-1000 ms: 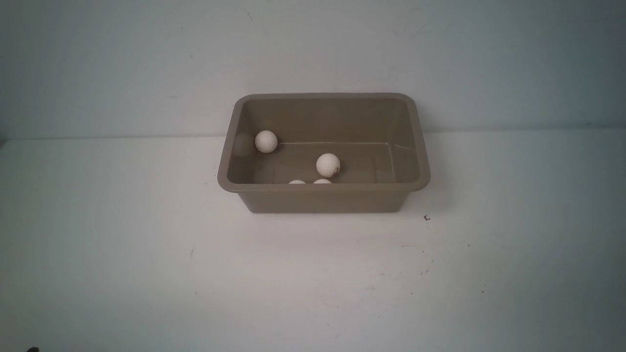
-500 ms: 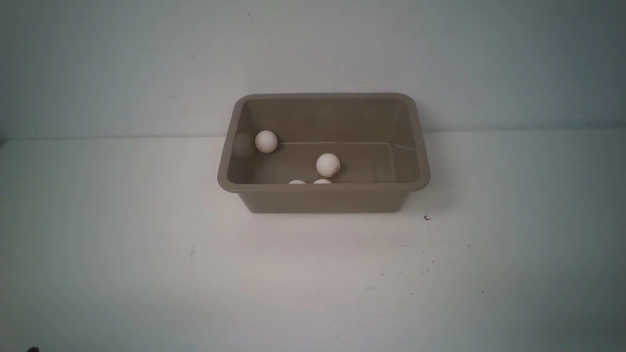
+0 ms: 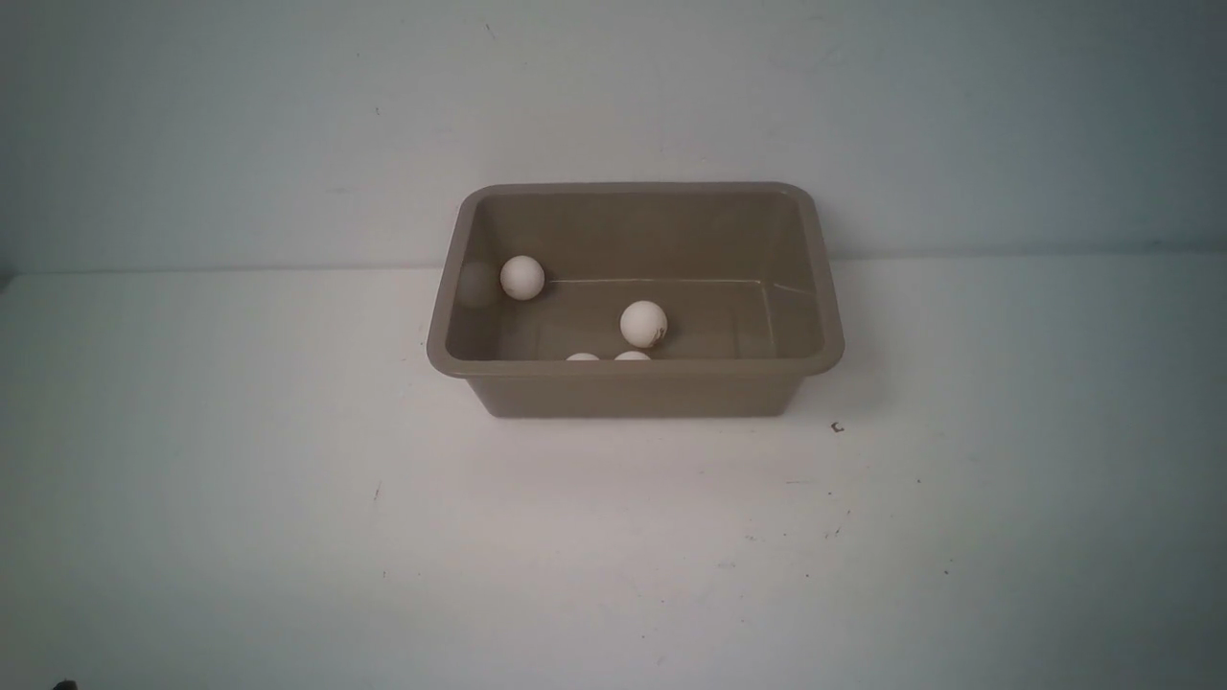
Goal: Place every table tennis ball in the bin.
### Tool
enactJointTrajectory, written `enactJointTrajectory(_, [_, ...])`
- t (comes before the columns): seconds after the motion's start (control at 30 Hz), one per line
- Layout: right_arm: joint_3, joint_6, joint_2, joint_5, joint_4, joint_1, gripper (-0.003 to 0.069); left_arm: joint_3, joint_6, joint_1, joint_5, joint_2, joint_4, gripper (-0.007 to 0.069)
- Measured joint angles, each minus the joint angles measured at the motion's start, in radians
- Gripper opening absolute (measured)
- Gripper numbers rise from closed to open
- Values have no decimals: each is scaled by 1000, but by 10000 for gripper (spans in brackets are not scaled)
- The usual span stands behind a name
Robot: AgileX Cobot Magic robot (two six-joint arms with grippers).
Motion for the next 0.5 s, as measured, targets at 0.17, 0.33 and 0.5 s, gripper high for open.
enactJointTrajectory(0.17, [73,6,0,-23,-3,17,421,0,0,0,0,0,0,531])
enactJointTrajectory(0.33, [88,54,0,-65,-9,20,421,0,0,0,0,0,0,531])
enactJointTrajectory(0.5, [97,134,0,-113,-46,20,421,0,0,0,0,0,0,531])
